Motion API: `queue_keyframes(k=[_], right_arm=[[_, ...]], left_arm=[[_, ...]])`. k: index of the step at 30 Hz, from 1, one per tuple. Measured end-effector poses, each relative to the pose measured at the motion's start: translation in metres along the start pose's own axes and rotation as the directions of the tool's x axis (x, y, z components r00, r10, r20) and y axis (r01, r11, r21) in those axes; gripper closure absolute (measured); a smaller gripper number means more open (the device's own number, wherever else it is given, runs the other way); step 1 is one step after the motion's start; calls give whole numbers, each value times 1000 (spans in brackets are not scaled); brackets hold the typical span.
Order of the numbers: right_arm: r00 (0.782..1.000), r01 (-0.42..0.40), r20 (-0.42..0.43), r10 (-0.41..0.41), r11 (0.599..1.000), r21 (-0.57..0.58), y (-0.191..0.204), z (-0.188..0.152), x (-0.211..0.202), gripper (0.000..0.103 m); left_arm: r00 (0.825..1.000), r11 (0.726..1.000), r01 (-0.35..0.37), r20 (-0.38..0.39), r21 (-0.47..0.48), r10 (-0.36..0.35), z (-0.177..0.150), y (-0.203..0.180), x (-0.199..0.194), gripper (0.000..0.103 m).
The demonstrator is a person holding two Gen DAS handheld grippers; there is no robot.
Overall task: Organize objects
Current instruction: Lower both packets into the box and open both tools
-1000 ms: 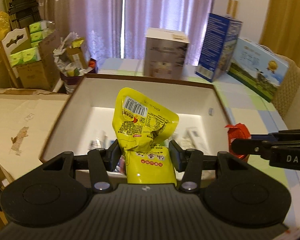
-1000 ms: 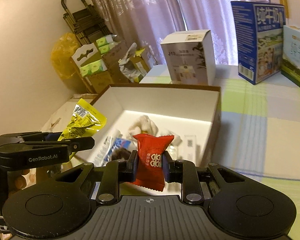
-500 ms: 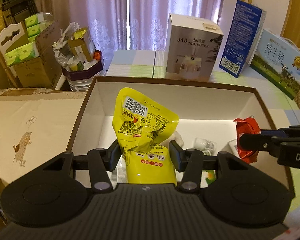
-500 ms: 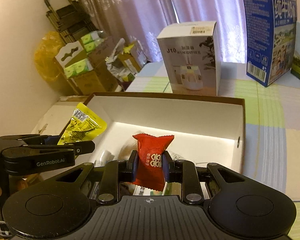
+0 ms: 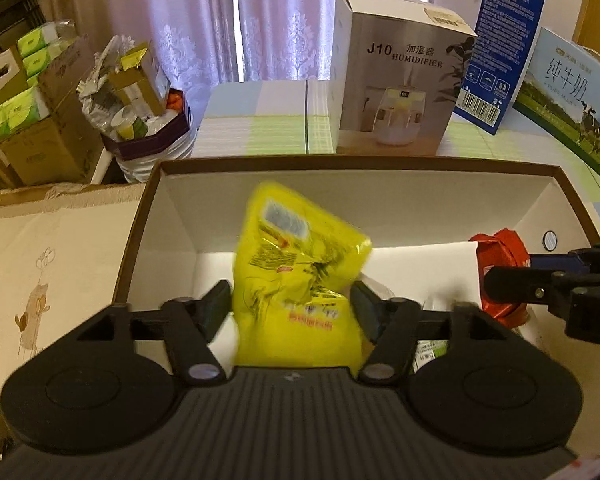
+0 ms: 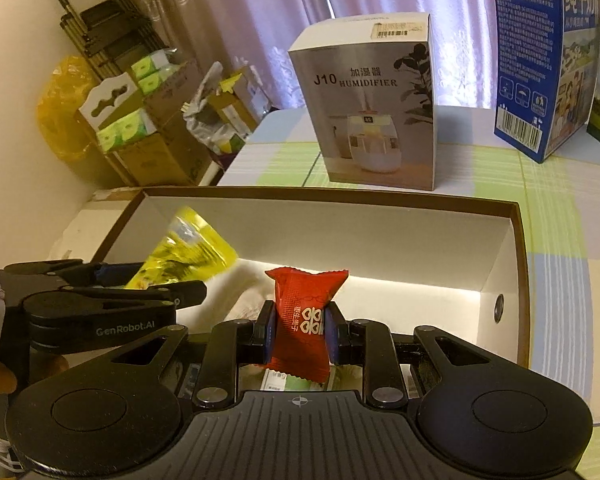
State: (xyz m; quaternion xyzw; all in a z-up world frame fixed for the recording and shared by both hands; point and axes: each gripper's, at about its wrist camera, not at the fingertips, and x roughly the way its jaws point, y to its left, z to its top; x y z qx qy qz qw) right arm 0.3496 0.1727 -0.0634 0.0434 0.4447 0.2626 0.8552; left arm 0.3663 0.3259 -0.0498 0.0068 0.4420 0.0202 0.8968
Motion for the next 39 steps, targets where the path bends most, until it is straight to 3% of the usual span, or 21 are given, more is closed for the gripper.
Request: queue_keyframes(k=[7,12,14,16,19,28,39], right_arm=[[1000,3,-15,-3,1000,6,-1,4,10,81],[999,-46,22,46,998,37,2,8,13,80],[998,-51,41,49,998,47,3,10,12,74],[998,-33,63,31,999,40,6,10,9,59],[996,-42,81,39,999,28,8,9,2,53],[998,-8,57,6,1000,27,15,-10,-25,44],[998,47,47,-48,999,18,22,-43,-80,44]], left_arm=[[1000,1000,12,-5,4,-12,5,3,7,31],[1000,1000,12,-2,1,-12,6,8,5,25],[1000,1000,12,6,-5,-12,6,11,1,21],[1000,1000,16,12,-9,-16,6,12,-3,19],[1000,1000,24,19,-12,-24,3,14,-11,14],[999,999,25,33,-39,-23,-14,16,-44,5],[994,997,63,94,-54,-57,-34,1,-95,2]])
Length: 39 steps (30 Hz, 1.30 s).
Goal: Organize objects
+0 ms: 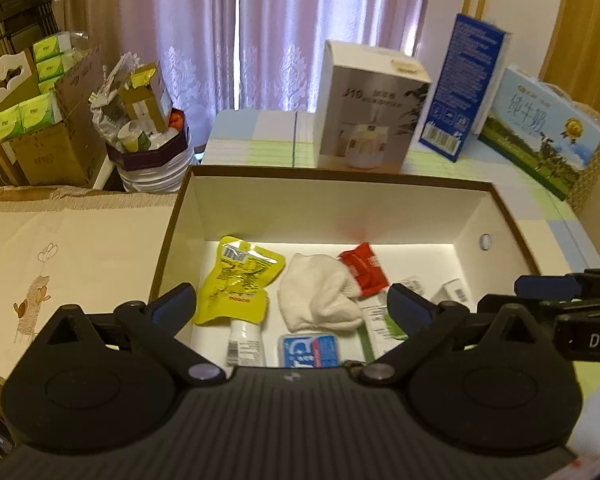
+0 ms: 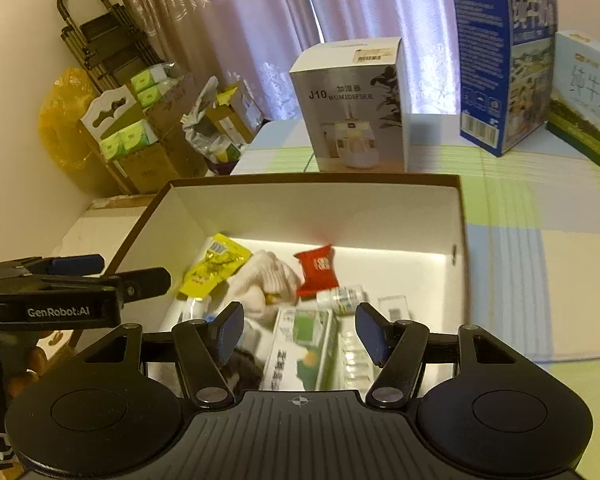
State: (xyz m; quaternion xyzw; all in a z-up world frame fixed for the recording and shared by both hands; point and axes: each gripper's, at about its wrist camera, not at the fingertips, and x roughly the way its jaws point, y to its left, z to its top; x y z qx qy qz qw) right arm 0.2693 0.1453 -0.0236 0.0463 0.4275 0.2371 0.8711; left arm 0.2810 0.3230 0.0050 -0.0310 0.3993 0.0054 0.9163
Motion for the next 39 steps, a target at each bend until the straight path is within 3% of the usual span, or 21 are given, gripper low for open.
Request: queue_keyframes(k=[6,11,21,39], right_arm=[[997,72,13,-72,997,-29,1,-15,-25,44],[994,105,30,-104,994,-29,-5,-31,-46,44],[999,33,5,-32,999,-15,-26,-65,-98,44],[997,79,9,-79,997,-4,-85,-131,-187,44]], left_arm=[[1000,1000,10,14,-13,-9,-15,-17,-25,1],[999,1000,-27,25,14,27,-32,-37,-47,1],[998,999,-46,32,7,46,-66,-78,-92,1],[1000,1000,-24,-16,4,24,-123,-168,-138,1]])
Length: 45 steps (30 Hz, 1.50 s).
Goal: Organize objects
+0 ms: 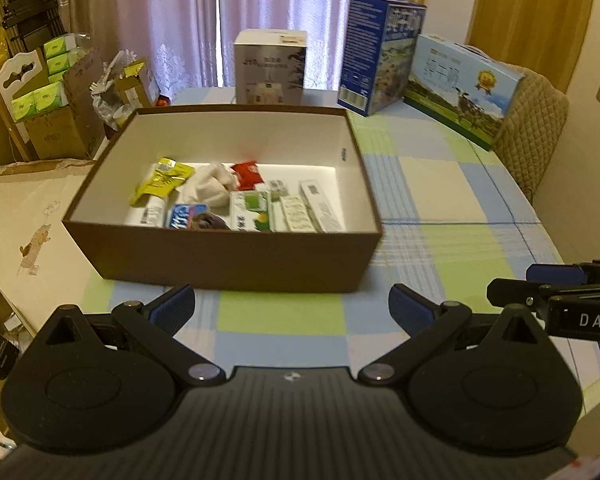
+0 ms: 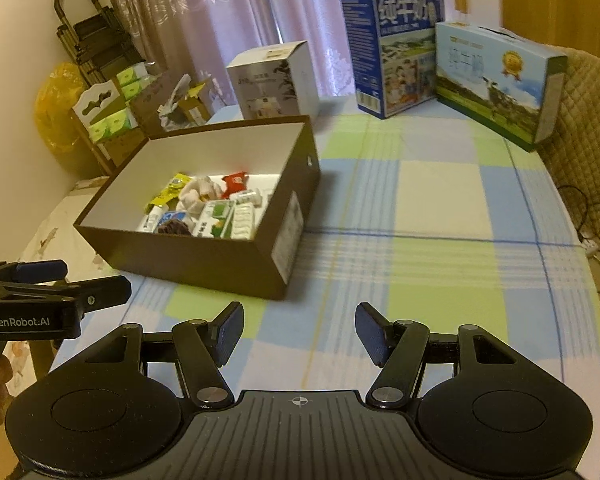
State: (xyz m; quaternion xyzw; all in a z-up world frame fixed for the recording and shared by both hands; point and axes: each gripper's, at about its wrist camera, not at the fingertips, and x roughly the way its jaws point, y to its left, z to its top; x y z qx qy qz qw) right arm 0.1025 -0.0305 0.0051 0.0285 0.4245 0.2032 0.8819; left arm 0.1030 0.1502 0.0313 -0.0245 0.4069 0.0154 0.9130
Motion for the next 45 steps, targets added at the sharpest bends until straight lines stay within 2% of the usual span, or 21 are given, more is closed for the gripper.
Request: queue_keyframes(k=[16,30,45], right_arm=[[1000,8,-1,-8,999,32,-36,-48,-54,44],[1000,9,1,-9,999,32,-43,-74,-79,44],[1000,11,4,-11,999,34,-44,-81,-84,44]], left_arm=[[1000,999,10,-29,39,-9,-43,-57,-28,1],[999,998,25,-29,58,-24,-69,-77,-49,1],[999,997,29,-27,66,-28,-75,-81,-53,1]])
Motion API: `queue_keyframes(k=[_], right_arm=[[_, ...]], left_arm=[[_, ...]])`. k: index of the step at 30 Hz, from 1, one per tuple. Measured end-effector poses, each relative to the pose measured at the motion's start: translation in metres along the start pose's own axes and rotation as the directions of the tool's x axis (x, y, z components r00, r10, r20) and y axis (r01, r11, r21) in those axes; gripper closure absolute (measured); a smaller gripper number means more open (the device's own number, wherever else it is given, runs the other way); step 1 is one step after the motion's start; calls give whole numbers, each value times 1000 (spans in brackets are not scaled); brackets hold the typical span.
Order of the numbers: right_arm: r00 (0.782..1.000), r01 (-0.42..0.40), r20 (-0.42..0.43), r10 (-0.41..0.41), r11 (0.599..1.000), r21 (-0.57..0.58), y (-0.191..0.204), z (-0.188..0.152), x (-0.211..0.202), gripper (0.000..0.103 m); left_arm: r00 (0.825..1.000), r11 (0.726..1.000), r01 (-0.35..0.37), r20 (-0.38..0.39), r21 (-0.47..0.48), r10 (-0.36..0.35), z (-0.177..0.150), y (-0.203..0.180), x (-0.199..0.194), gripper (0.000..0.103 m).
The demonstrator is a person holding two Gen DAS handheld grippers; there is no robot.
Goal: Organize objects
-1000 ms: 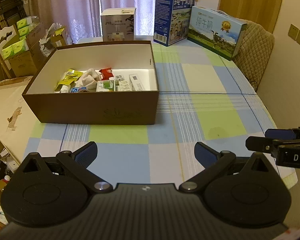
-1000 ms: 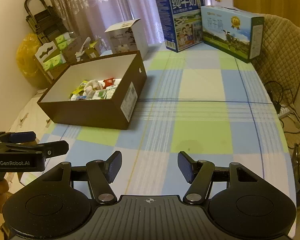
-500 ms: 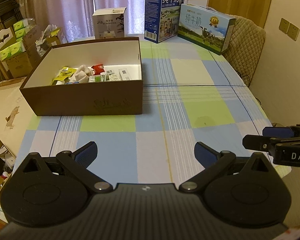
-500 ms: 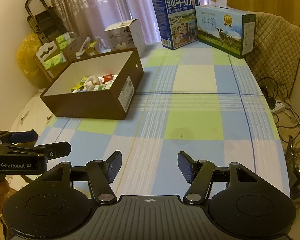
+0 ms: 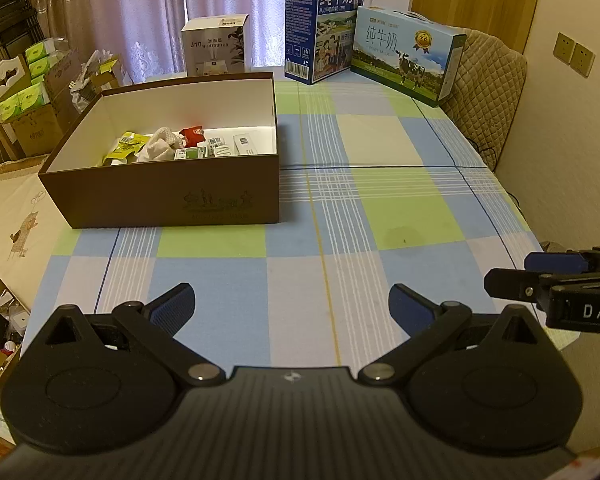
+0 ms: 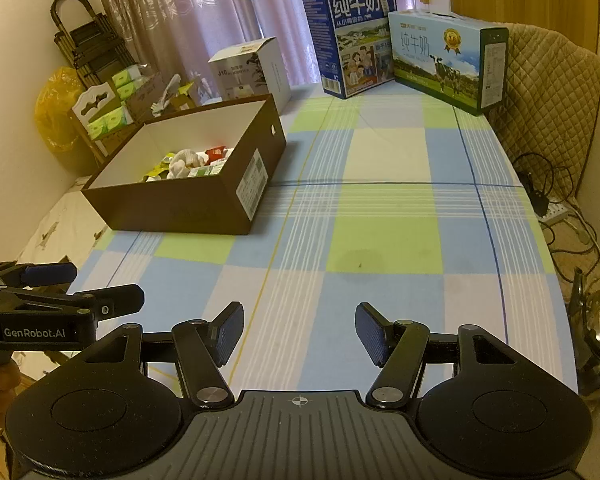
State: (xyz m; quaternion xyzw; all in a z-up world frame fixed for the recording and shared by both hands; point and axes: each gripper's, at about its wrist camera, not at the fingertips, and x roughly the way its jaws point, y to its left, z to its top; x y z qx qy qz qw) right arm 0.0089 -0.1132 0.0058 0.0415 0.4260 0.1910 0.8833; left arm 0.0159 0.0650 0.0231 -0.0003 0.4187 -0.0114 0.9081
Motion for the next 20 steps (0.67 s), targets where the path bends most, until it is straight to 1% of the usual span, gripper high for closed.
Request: queue_keyframes(k=[20], right_arm=[[1000,-1,-18,1,1000,4,2,6,10,44]], left_arm=[[1000,1000,-4,-13,-3,4,4,7,8,1]])
